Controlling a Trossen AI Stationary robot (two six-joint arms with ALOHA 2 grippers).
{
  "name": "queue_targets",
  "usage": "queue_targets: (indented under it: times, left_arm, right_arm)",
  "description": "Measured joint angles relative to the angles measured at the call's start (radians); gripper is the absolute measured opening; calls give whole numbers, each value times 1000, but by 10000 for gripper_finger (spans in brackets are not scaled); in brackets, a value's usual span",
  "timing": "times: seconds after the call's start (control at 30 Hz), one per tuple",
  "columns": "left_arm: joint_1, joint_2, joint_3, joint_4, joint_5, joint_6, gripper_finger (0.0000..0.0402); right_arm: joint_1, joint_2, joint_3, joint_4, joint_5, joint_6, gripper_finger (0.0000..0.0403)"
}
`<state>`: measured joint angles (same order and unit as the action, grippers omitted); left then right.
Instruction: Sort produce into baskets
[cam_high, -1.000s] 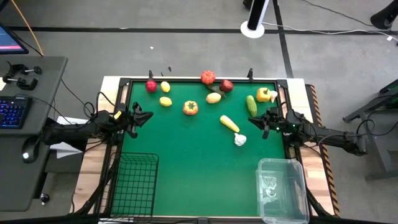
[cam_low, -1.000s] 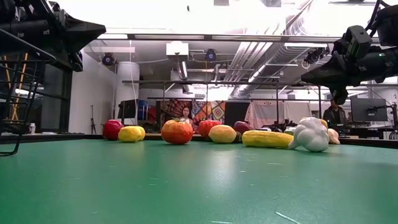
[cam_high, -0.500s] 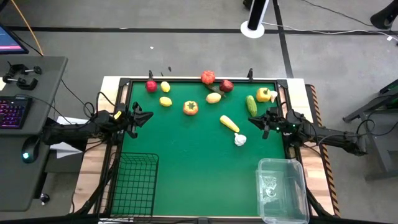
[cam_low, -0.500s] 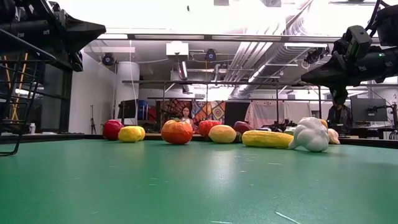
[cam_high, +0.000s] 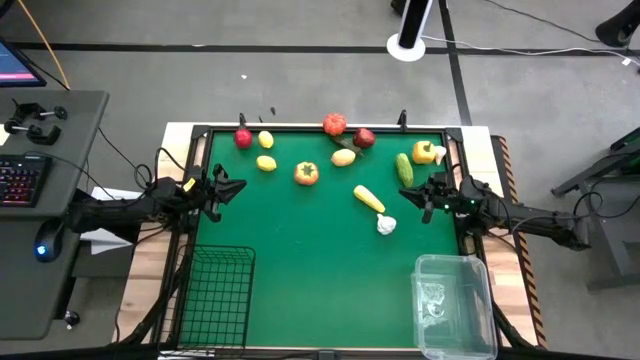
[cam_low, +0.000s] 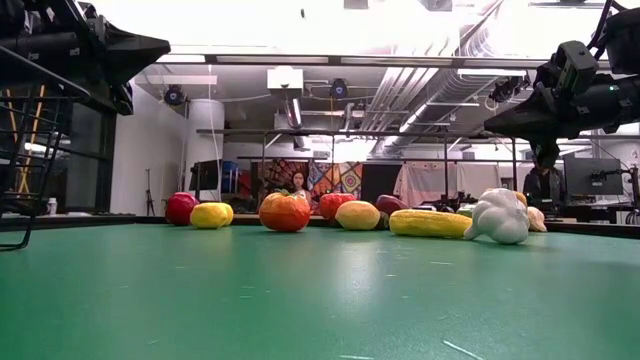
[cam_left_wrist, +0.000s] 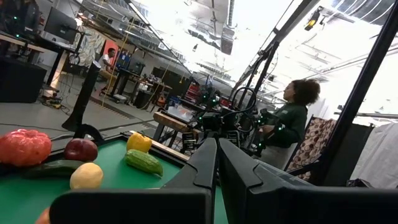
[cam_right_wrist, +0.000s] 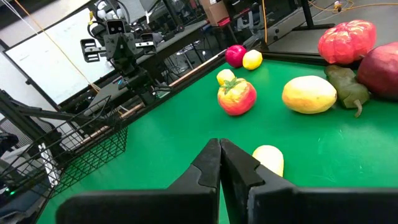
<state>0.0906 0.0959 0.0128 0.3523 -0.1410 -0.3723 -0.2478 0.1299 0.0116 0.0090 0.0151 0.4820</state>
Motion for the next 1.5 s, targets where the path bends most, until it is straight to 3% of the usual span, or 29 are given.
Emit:
queue_targets:
  times: [0.6, 0.7, 0.77, 0.9, 1.0, 1.1, 1.3, 1.4, 1.5]
  left_arm:
    - [0, 0, 0, 0, 0, 0, 3]
    - [0, 0, 0, 0, 0, 0, 3]
    - [0, 0, 0, -2, 0, 0, 3]
    - [0, 0, 0, -12, 0, 0, 3]
    - [0, 0, 0, -20, 0, -1, 3]
    - [0, 0, 1, -28, 0, 0, 3]
    - [0, 0, 1, -27, 0, 0, 3]
    - [0, 0, 1, -27, 0, -1, 3]
    - [0, 0, 1, -27, 0, 0, 3]
  right_arm:
    - [0, 2, 0, 30, 24, 38, 0]
    - [2, -1, 0, 149, 46, 454, 0]
    - [2, 9, 0, 254, 94, 620, 0]
    - [3, 62, 3, 691, 142, 609, 0]
    - [1, 143, 90, 903, 235, 445, 0]
    - [2, 264, 268, 743, 225, 273, 0]
    - [-1, 619, 678, -2, 235, 129, 0]
    - [-11, 794, 826, -377, 178, 158, 0]
    - [-14, 949, 938, -618, 128, 254, 5]
